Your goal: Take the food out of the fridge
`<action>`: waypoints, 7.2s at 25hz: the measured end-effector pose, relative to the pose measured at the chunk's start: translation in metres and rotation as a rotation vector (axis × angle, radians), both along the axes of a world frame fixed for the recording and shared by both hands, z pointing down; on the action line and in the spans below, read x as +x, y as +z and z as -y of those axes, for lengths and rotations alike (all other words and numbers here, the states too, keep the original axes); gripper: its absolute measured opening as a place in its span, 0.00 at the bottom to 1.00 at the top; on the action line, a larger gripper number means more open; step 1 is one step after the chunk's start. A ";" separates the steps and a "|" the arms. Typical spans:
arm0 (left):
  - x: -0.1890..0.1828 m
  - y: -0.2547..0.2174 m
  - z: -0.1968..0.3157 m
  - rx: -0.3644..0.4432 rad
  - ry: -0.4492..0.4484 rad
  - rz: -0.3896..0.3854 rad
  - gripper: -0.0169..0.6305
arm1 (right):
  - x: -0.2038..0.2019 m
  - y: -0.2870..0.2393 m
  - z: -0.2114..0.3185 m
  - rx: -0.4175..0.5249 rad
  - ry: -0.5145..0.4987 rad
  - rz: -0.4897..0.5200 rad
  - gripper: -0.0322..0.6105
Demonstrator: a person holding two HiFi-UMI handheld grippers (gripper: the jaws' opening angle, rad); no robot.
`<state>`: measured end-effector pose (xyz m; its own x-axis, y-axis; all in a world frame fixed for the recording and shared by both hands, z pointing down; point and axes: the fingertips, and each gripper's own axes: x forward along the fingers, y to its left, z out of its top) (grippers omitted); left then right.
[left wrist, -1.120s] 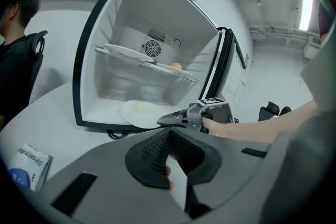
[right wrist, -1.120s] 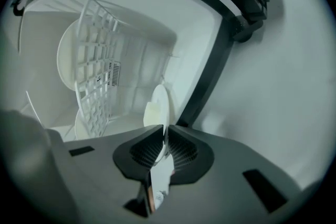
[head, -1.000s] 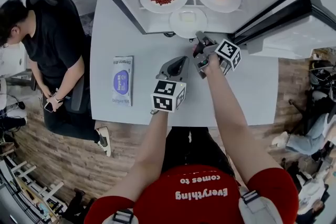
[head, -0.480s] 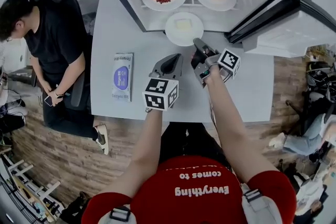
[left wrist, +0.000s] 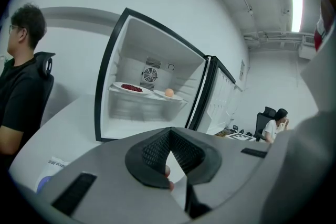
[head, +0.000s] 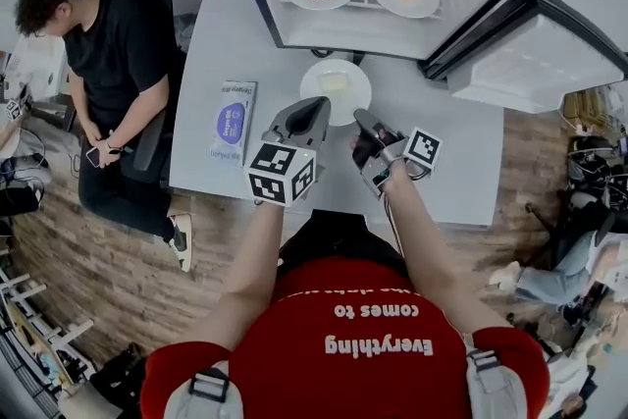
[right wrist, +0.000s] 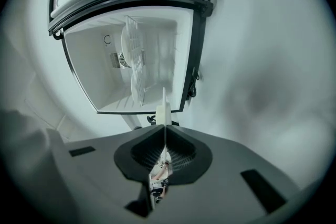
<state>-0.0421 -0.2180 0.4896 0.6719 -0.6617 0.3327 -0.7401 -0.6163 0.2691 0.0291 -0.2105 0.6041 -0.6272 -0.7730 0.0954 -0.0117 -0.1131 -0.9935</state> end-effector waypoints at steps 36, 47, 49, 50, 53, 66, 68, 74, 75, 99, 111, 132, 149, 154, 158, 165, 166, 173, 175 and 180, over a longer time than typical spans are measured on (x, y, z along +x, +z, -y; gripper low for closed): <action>-0.108 0.075 -0.125 -0.106 -0.302 0.131 0.02 | -0.076 0.123 -0.070 -0.279 -0.431 -0.462 0.08; -0.102 0.078 -0.125 -0.105 -0.286 0.126 0.02 | -0.074 0.128 -0.074 -0.229 -0.609 -0.997 0.20; -0.101 0.078 -0.125 -0.106 -0.283 0.125 0.02 | -0.070 0.124 -0.072 -0.174 -0.634 -1.139 0.25; -0.100 0.078 -0.124 -0.105 -0.281 0.124 0.02 | -0.066 0.121 -0.070 -0.147 -0.637 -1.210 0.25; -0.098 0.078 -0.124 -0.103 -0.274 0.125 0.02 | -0.054 0.100 -0.062 -0.021 -0.573 -1.368 0.25; -0.062 0.083 -0.132 -0.107 -0.157 0.157 0.02 | -0.092 -0.015 -0.147 0.507 -0.559 -0.931 0.07; -0.055 0.080 -0.132 -0.103 -0.154 0.153 0.02 | -0.085 -0.019 -0.159 0.489 -0.542 -0.958 0.07; -0.038 0.077 -0.124 -0.081 -0.142 0.185 0.02 | -0.079 -0.032 -0.163 0.507 -0.517 -0.983 0.07; -0.036 0.076 -0.122 -0.075 -0.139 0.192 0.02 | -0.077 -0.035 -0.162 0.510 -0.507 -0.985 0.07; 0.059 -0.013 -0.059 0.078 0.039 0.101 0.02 | 0.014 -0.091 -0.085 0.429 -0.137 -0.918 0.07; 0.096 -0.040 0.002 0.121 0.060 0.058 0.02 | 0.052 -0.126 -0.010 0.412 0.026 -0.816 0.07; 0.082 -0.039 0.026 0.049 0.054 0.078 0.02 | 0.125 -0.101 0.170 -0.011 0.321 -0.149 0.24; 0.085 -0.038 0.025 0.033 0.074 0.104 0.02 | 0.126 -0.101 0.166 0.008 0.318 -0.085 0.09; 0.085 -0.039 0.026 0.036 0.066 0.103 0.02 | 0.127 -0.104 0.147 0.023 0.297 -0.061 0.09; 0.082 -0.033 0.020 0.027 0.067 0.106 0.02 | 0.121 -0.107 0.122 0.065 0.263 -0.021 0.09; 0.069 -0.019 0.003 0.008 0.055 0.119 0.02 | 0.110 -0.106 0.078 0.104 0.209 0.038 0.09; 0.068 -0.016 0.001 0.006 0.056 0.120 0.02 | 0.108 -0.103 0.072 0.108 0.202 0.037 0.09; 0.058 0.014 -0.018 -0.003 0.058 0.123 0.02 | 0.088 -0.081 0.033 0.123 0.157 0.037 0.09; 0.054 0.023 -0.023 -0.009 0.044 0.122 0.02 | 0.085 -0.074 0.021 0.129 0.147 0.038 0.09; 0.044 0.038 -0.050 -0.035 0.028 0.116 0.02 | 0.081 -0.053 -0.018 0.106 0.132 0.022 0.09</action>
<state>0.0016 -0.1678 0.5274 0.6456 -0.6297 0.4321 -0.7501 -0.6291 0.2040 0.1104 -0.1923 0.5516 -0.5206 -0.8538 -0.0036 0.0184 -0.0071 -0.9998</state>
